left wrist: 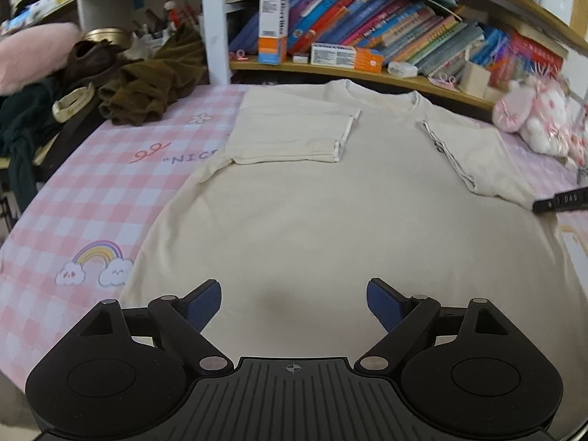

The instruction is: Fold clothes

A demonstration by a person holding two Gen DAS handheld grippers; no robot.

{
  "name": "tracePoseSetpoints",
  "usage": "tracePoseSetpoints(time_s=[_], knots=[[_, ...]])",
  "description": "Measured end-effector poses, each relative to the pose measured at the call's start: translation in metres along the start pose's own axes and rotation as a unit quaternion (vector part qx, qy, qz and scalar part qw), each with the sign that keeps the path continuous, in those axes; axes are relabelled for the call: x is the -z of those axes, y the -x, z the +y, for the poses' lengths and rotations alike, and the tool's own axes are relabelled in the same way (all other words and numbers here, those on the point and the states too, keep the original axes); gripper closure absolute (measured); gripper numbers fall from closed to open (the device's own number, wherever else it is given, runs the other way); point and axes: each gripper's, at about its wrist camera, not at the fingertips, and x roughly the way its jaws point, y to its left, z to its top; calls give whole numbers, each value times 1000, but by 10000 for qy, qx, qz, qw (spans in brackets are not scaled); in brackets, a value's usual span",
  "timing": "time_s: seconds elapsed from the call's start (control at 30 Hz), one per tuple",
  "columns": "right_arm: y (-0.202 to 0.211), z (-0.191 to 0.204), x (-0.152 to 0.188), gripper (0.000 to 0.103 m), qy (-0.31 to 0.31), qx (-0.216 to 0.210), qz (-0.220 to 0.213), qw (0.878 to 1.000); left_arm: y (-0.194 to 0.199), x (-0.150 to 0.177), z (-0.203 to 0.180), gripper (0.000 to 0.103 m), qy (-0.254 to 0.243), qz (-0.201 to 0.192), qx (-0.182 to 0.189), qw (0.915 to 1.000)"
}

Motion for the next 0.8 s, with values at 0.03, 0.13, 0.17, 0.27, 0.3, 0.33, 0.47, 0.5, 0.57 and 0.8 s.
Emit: tracePoseSetpoints(time_s=[0.03, 0.13, 0.17, 0.27, 0.3, 0.33, 0.47, 0.5, 0.57, 0.8], knots=[[1, -6, 1, 95, -129, -21, -9, 9999, 4, 3, -2, 14, 10, -19, -38, 10000], [2, -22, 4, 95, -426, -123, 52, 9990, 14, 12, -6, 14, 55, -47, -146, 9999], [2, -22, 4, 95, -382, -188, 45, 9991, 17, 15, -6, 14, 94, -37, -188, 9998], [4, -20, 4, 85, -247, -382, 21, 9990, 29, 22, 0, 14, 223, -80, -402, 9989], [5, -19, 4, 73, -202, -446, 14, 9988, 34, 24, 4, 14, 265, -102, -481, 9984], [6, -18, 4, 64, -157, -511, 6, 9986, 38, 26, 7, 14, 306, -124, -561, 9979], [17, -10, 16, 63, 65, -461, -96, 9989, 48, 36, 27, 14, 396, -141, -843, 9956], [20, -8, 21, 63, 118, -422, -104, 9990, 49, 38, 33, 14, 387, -130, -908, 9950], [34, -2, 34, 63, 202, -374, -160, 9990, 47, 41, 47, 14, 341, -62, -1081, 9935], [88, 20, 95, 62, 117, 47, -348, 9993, 30, 48, 94, 33, 16, 167, -1189, 9928]])
